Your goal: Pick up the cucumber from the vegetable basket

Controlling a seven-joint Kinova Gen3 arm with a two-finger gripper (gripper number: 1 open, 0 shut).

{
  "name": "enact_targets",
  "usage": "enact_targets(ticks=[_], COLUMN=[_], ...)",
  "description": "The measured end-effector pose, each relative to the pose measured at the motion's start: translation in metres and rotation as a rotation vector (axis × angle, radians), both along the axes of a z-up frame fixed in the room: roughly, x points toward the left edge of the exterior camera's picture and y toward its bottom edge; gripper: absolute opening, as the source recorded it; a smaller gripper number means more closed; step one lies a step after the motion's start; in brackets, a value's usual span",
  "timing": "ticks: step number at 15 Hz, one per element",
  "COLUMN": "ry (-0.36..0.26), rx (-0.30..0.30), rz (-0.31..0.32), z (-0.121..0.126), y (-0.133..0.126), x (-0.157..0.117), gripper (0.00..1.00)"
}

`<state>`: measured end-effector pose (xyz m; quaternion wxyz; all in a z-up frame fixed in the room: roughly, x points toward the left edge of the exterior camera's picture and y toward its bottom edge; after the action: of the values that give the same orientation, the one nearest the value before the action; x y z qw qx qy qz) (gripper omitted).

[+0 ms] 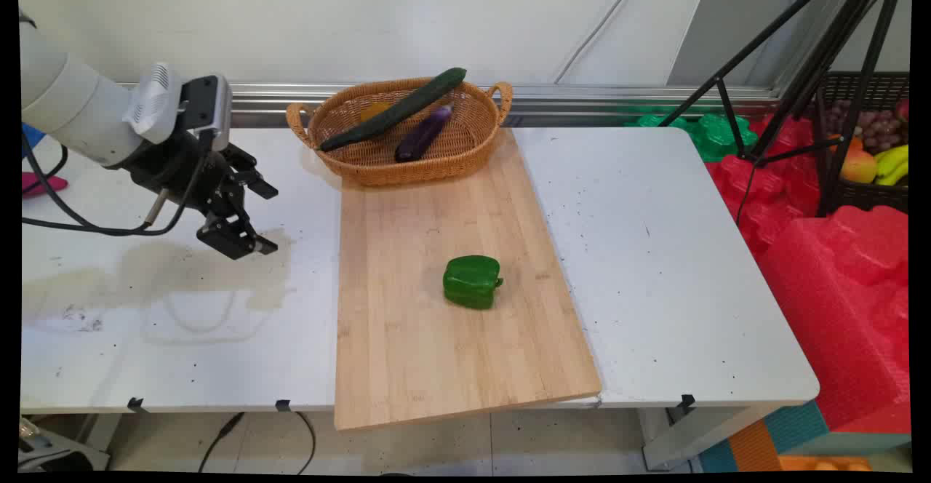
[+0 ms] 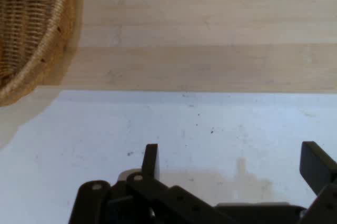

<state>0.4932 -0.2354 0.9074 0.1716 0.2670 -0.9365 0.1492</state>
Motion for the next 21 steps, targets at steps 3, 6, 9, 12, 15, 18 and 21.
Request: enact_targets(ticks=[3,6,9,12,15,18,21], ry=[0.008,0.025,0.052,0.082,0.11,0.121,0.112], rx=[-0.023,-0.068,-0.124,-0.173,-0.227,-0.248,-0.246], rz=[0.018,0.047,0.083,0.131,0.202,0.281,0.336], z=[0.007,0.021,0.038,0.053,0.065,0.069,0.066], y=[0.0,-0.008,-0.024,-0.043,-0.075,-0.114,-0.144], x=[0.005,0.006,0.004,0.0,-0.005,-0.009,-0.013], gripper=[1.0,1.0,1.0,1.0,1.0,1.0,1.0])
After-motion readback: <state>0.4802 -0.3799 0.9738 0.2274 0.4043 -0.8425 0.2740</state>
